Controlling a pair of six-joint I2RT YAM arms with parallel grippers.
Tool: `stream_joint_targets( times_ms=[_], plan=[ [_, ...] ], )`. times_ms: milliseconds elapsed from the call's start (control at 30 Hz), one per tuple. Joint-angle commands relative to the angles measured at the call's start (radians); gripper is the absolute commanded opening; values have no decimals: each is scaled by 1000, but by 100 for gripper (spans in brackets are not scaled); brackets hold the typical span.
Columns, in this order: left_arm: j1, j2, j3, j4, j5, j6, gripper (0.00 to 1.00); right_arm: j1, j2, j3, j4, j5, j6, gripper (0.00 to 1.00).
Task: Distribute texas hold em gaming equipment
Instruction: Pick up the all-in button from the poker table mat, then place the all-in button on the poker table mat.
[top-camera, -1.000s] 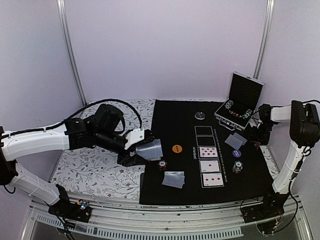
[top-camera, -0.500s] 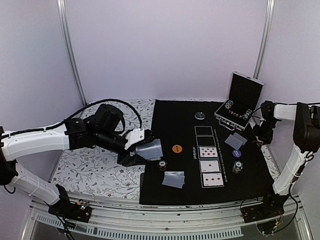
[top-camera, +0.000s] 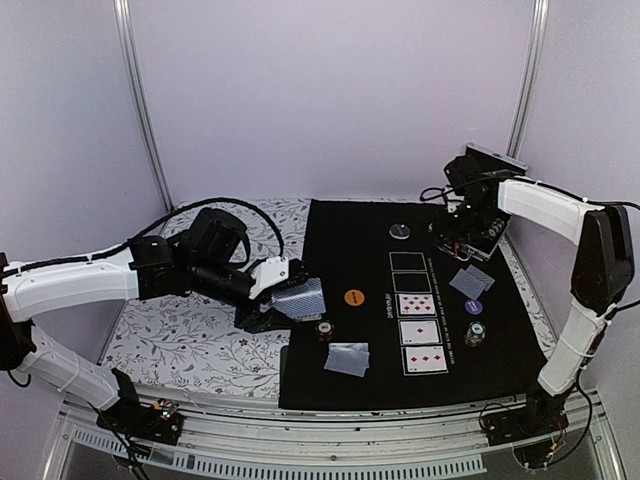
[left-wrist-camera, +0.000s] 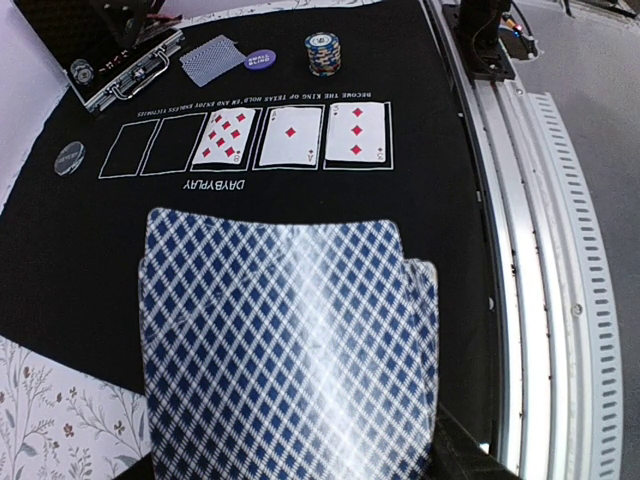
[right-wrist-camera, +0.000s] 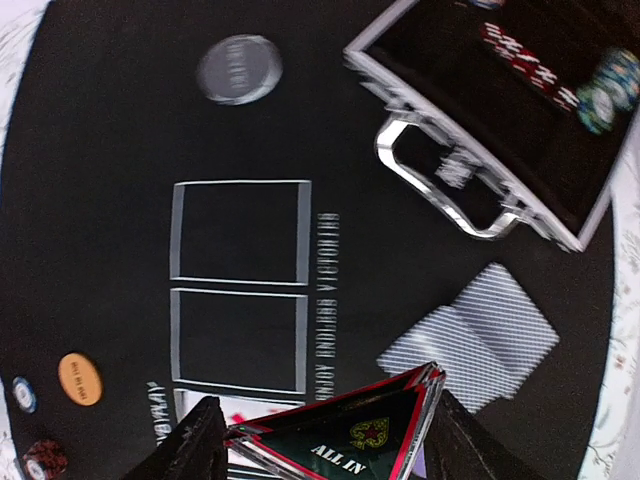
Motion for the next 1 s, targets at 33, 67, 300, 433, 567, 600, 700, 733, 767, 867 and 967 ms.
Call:
stream_joint_targets(
  times_ms=[33, 67, 300, 433, 567, 600, 700, 733, 767, 867, 967],
  plan=[
    [-5, 3, -5, 21, 7, 8, 59, 227, 163, 156, 37, -73, -8, 45],
    [-5, 1, -3, 21, 7, 8, 59, 264, 209, 203, 43, -87, -20, 45],
    [-5, -10, -5, 21, 7, 8, 59, 410, 547, 560, 61, -128, -72, 45],
    [-7, -9, -3, 21, 14, 5, 59, 428, 706, 697, 93, -164, -75, 44],
    [-7, -14, -3, 20, 10, 6, 59, 446, 780, 756, 91, -151, -80, 43],
    [-7, -14, -3, 20, 8, 6, 59, 448, 787, 757, 87, -143, -76, 43],
    [-7, -14, -3, 20, 10, 7, 59, 451, 793, 742, 71, -125, -62, 45],
    [-7, -14, -3, 20, 11, 5, 59, 452, 792, 737, 67, -123, -62, 49],
    [-7, -14, -3, 20, 11, 5, 59, 456, 789, 735, 60, -119, -63, 55],
    [-7, -16, -2, 20, 11, 4, 59, 462, 771, 727, 57, -128, -64, 87],
    [-7, -17, 0, 17, 11, 4, 59, 462, 726, 710, 75, -154, -61, 99]
  ],
)
